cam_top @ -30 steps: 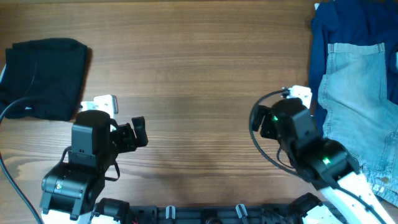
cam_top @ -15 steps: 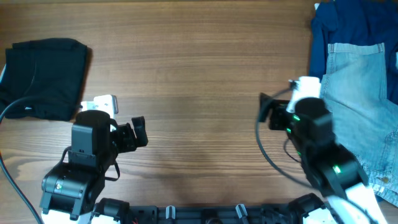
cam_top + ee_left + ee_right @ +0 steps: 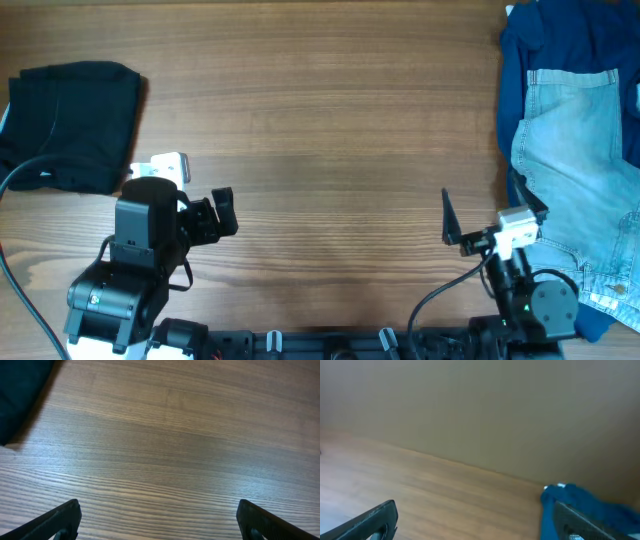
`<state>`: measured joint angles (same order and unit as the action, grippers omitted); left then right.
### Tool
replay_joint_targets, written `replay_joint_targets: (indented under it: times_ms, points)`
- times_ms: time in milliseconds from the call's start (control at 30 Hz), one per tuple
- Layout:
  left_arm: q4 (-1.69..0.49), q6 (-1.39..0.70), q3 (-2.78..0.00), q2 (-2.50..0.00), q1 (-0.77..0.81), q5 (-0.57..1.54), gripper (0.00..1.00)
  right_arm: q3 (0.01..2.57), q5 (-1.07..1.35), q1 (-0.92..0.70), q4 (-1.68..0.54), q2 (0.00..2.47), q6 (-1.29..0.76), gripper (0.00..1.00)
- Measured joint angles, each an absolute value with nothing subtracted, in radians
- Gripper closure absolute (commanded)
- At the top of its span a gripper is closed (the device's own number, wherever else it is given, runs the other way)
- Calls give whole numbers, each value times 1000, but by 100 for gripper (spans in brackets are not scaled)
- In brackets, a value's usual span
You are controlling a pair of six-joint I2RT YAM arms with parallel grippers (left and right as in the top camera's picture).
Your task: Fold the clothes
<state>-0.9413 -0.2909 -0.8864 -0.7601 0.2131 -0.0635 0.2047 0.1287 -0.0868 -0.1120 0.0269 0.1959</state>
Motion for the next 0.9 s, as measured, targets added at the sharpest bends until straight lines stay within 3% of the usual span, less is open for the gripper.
replay_joint_targets:
  times_ms: [200, 900]
  points:
    - [-941, -291, -886, -760, 213, -64, 0, 26, 196, -55, -38, 17, 177, 0]
    - [-941, -291, -886, -760, 213, -64, 0, 21, 228, -54, -28, 17, 89, 0]
